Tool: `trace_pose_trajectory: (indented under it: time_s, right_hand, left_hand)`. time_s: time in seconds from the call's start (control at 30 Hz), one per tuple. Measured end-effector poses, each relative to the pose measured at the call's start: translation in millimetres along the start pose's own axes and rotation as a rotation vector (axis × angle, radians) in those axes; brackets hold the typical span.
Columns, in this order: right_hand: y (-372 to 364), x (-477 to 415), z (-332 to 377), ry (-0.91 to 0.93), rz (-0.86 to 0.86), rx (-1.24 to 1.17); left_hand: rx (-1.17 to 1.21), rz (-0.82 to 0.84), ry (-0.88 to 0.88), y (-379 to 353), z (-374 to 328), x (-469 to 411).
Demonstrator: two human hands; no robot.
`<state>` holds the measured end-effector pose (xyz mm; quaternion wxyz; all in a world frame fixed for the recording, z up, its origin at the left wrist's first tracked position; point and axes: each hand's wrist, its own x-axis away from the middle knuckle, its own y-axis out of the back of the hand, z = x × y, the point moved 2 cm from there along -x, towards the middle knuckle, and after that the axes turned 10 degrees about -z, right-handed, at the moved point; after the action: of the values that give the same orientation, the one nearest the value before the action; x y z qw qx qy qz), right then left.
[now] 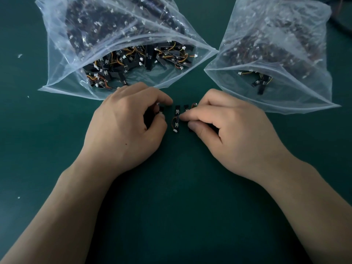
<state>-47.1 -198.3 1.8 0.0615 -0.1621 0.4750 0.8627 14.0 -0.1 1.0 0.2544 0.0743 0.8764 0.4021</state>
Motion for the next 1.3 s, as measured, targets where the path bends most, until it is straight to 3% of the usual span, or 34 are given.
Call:
trace_pose_trajectory:
  time_s: [0.6, 1.3]
  right_hand:
    - [-6.5, 1.2, 1.7, -0.074, -0.122, -0.052]
    - [-5.9, 2.2, -1.1, -0.100, -0.114, -0.106]
  left_hand:
    - [0.041, -0.022, 0.059, 0.6, 3.0, 0.9]
    - [0.051, -0.017, 0.034, 1.0, 1.3, 2.2]
